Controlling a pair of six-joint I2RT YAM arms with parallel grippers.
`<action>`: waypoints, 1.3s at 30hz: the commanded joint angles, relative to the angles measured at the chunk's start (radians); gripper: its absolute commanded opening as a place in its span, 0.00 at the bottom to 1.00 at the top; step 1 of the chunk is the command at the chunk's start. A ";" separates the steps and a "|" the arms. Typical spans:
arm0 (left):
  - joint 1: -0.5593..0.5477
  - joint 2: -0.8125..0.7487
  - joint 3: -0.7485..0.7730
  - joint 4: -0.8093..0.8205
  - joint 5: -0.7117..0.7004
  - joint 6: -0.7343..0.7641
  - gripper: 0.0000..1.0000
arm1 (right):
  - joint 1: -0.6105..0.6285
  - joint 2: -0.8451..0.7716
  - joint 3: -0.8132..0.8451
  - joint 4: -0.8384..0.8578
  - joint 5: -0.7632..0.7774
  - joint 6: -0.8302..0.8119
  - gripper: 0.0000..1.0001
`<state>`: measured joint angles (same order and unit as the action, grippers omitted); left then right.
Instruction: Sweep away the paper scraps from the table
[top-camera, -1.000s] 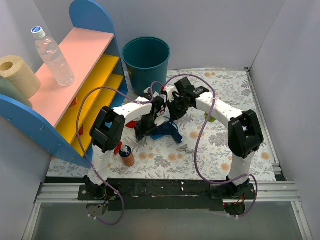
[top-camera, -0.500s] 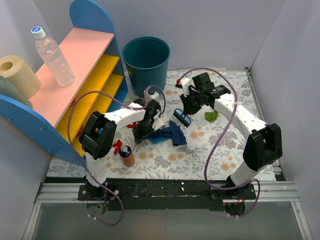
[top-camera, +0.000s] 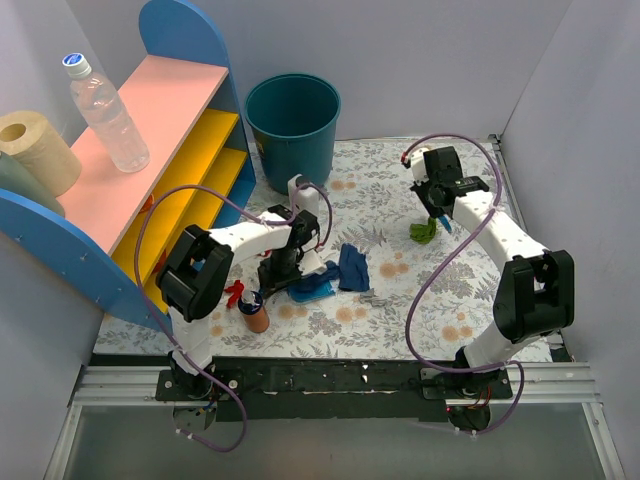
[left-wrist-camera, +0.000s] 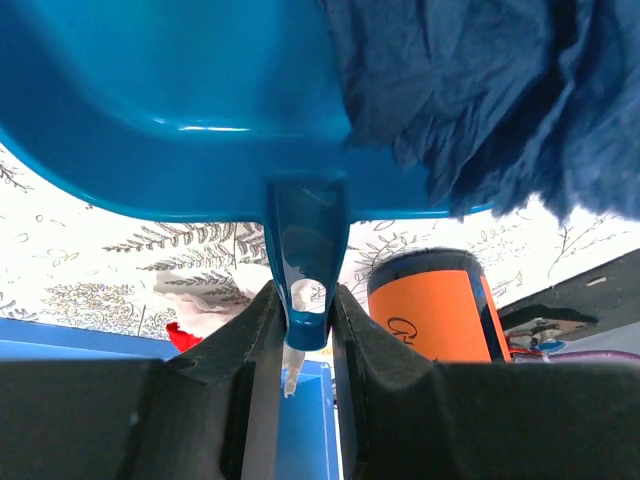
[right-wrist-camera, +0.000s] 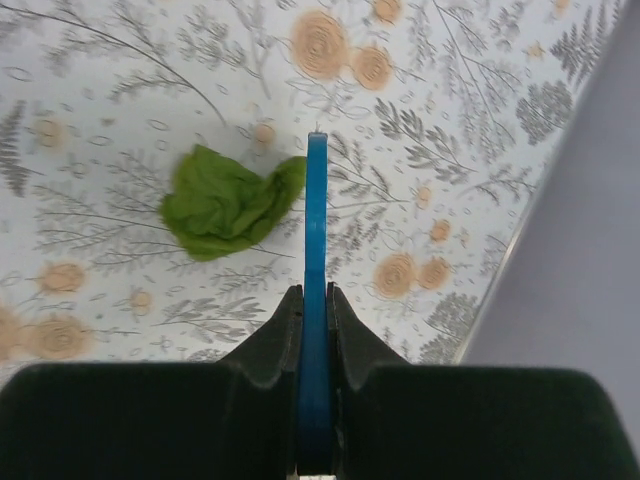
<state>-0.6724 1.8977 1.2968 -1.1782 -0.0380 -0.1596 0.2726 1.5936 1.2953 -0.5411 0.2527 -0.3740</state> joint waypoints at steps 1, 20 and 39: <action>-0.026 -0.065 0.012 -0.040 -0.023 0.051 0.00 | -0.019 -0.009 -0.053 0.124 0.195 -0.060 0.01; -0.078 0.130 0.211 -0.032 0.036 -0.003 0.00 | 0.117 0.025 -0.099 -0.019 -0.480 0.306 0.01; -0.084 0.198 0.328 0.029 0.110 -0.098 0.00 | 0.162 0.031 -0.027 -0.031 -0.618 0.425 0.01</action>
<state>-0.7612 2.1181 1.6058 -1.1862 0.0498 -0.2325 0.4278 1.6577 1.2205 -0.5323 -0.3466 0.0349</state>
